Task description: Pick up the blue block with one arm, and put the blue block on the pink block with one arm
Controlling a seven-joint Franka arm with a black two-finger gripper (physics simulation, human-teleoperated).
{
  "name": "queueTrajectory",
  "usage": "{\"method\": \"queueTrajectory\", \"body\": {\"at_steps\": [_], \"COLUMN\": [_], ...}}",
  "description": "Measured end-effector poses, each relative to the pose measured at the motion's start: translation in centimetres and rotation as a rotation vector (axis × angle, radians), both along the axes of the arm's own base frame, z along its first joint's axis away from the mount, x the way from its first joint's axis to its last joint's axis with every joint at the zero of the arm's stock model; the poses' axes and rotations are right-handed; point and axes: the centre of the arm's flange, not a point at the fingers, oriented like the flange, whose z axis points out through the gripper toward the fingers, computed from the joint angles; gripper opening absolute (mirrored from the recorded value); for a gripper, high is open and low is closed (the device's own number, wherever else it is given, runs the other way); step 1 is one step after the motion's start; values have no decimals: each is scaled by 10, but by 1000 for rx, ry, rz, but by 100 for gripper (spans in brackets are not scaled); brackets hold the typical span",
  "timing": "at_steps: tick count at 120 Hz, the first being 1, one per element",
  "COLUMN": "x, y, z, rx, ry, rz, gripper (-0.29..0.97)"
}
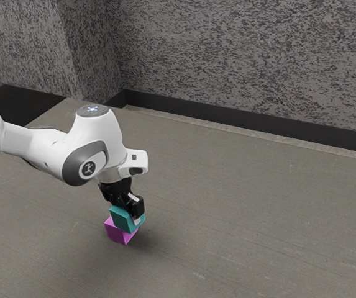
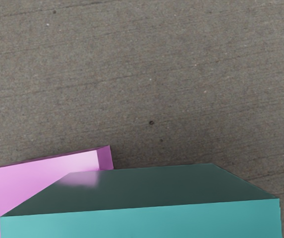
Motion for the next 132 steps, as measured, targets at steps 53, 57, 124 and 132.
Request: {"method": "queueTrajectory", "body": {"at_steps": [53, 57, 124, 132], "x": [3, 3, 6, 7], "y": [21, 22, 49, 51], "z": [-4, -4, -9, -9], "rx": [-9, -9, -32, -41], "ry": [4, 3, 5, 7], "rz": [42, 45, 114, 126], "gripper": [36, 36, 45, 51]}}
